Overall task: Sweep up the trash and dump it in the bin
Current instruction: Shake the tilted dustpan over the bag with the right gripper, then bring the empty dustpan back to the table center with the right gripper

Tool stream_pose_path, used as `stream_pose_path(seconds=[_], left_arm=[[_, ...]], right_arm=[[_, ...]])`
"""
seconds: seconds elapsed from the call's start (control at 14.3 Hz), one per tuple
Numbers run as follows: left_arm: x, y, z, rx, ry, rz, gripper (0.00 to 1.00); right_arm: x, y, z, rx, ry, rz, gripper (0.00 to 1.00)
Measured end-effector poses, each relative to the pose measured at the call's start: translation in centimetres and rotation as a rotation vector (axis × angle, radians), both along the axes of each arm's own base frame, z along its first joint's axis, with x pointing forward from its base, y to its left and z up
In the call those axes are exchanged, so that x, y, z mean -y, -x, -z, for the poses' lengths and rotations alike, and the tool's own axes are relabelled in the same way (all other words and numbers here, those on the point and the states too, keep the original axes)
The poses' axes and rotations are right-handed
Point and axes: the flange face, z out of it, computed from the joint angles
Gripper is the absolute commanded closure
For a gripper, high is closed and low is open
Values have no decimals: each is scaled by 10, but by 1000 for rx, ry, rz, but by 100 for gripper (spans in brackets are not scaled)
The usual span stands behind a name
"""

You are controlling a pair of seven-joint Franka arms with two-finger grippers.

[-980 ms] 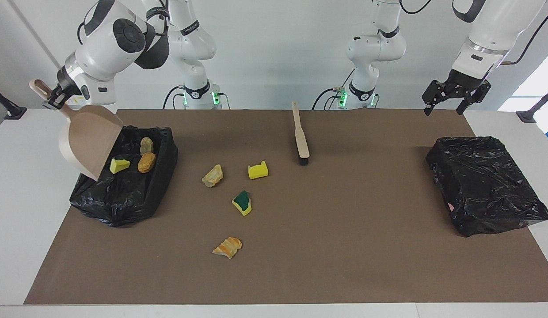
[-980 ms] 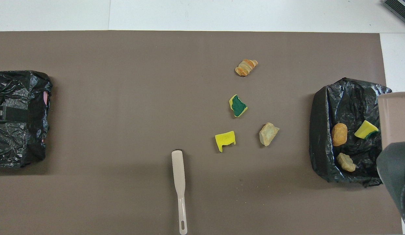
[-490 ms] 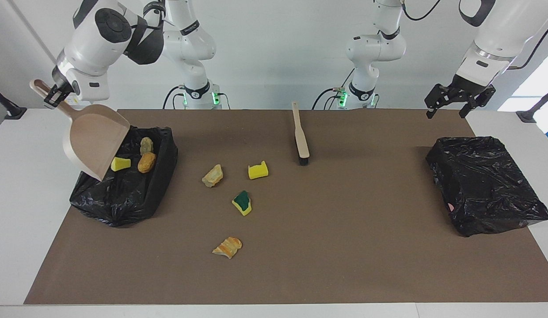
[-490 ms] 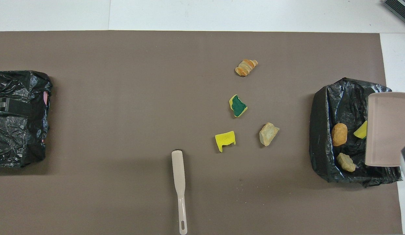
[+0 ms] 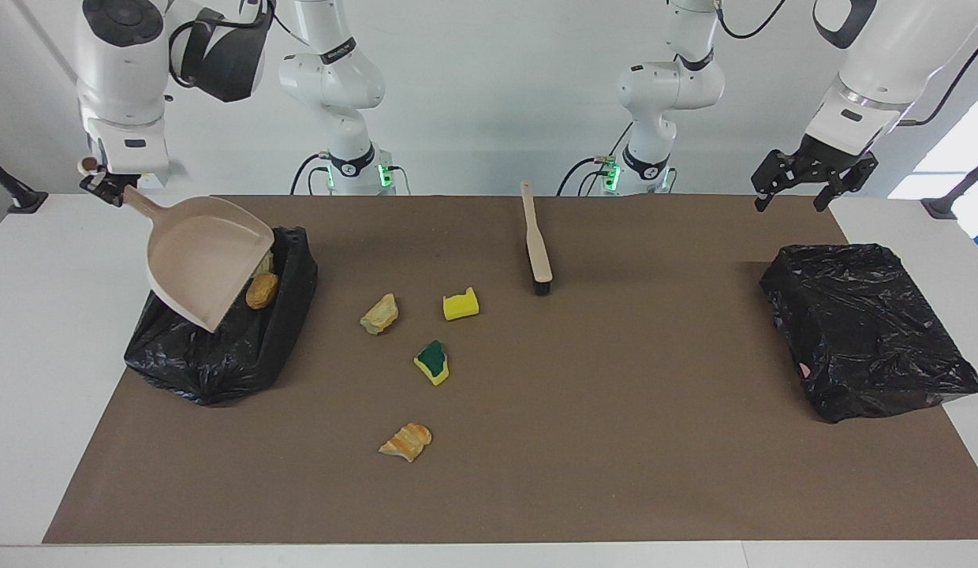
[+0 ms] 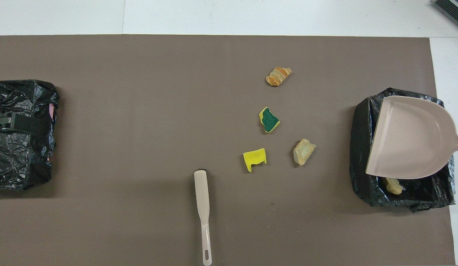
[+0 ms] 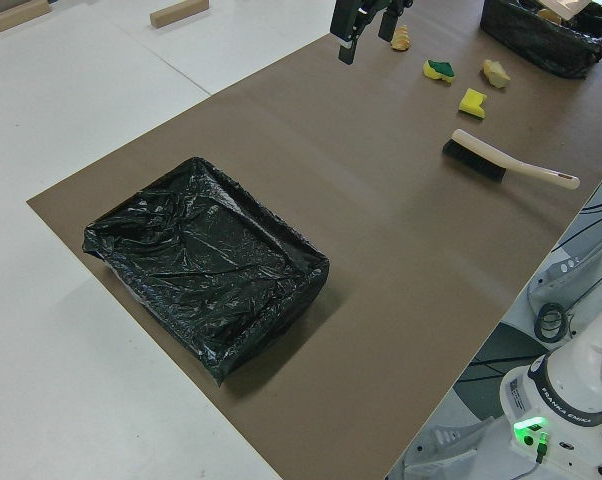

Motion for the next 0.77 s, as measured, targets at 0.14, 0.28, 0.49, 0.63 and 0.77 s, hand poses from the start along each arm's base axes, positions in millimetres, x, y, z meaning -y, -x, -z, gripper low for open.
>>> stream_pose_path(seconds=[0.14,0.28,0.49,0.63,0.77], left_arm=[[0,0,0,0,0,0,0],[0,0,0,1,2,0,0],[1,-2,-3,25,8,1,0],[1,-4,-4,42,17,0,0],[1,-4,-5,47,21,1,0]], right_arm=[[1,1,2,37,-56,111,100],[-3,1,4,64,-77,243,100],[-24,0,7,91,-94,426,100],[-51,-5,8,118,-98,523,100],[-84,-9,9,143,-111,612,100]])
